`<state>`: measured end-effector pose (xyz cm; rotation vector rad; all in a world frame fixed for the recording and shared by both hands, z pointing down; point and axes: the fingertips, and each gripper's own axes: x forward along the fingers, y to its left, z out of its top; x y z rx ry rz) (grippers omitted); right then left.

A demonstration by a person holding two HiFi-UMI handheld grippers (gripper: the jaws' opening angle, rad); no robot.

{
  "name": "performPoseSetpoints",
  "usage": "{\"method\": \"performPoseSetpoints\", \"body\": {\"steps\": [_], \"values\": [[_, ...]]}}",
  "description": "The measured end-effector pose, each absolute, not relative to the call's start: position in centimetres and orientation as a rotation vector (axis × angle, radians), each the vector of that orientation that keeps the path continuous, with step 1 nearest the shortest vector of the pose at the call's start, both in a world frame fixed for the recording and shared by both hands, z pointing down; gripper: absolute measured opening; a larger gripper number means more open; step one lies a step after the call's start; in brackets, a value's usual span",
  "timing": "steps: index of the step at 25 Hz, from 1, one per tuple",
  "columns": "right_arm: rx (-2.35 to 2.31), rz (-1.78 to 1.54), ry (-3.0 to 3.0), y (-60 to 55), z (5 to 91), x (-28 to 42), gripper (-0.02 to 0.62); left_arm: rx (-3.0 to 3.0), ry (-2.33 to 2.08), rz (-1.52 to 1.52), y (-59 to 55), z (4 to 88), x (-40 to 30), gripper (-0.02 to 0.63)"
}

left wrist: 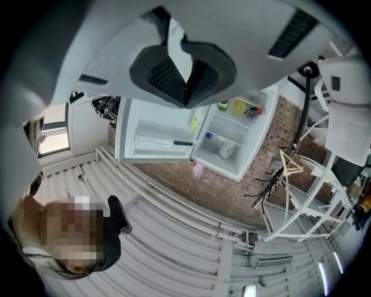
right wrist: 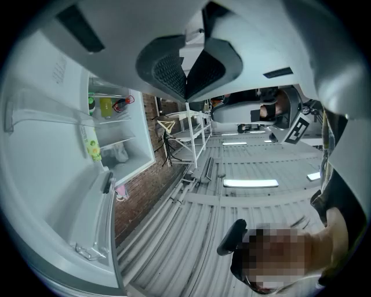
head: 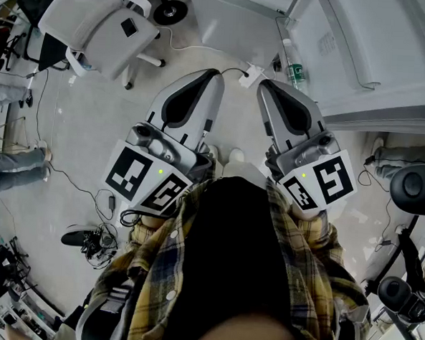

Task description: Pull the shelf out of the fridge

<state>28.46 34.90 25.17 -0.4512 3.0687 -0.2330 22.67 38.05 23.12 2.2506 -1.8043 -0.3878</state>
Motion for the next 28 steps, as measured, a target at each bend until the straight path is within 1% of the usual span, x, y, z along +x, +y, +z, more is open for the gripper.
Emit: {"method": "performPoseSetpoints", "body": {"steps": [12, 20, 28], "values": [[-0.460, -0.316, 3.057, 33.0, 26.4, 30.6, 0.018, 2.225, -1.805, -0.386, 36.4, 24.3, 24.1, 0.003], [-0.408, -0.347, 3.105, 32.2, 28.5, 31.5, 0.018, 2.126, -1.863, -0.441, 36.7, 25.4, 24.3, 0.003], [-0.341, -0.417, 3.134, 32.2, 30.5, 30.0, 0.018, 2.043, -1.899, -0.466, 37.4, 27.0, 22.6, 0.003]]}}
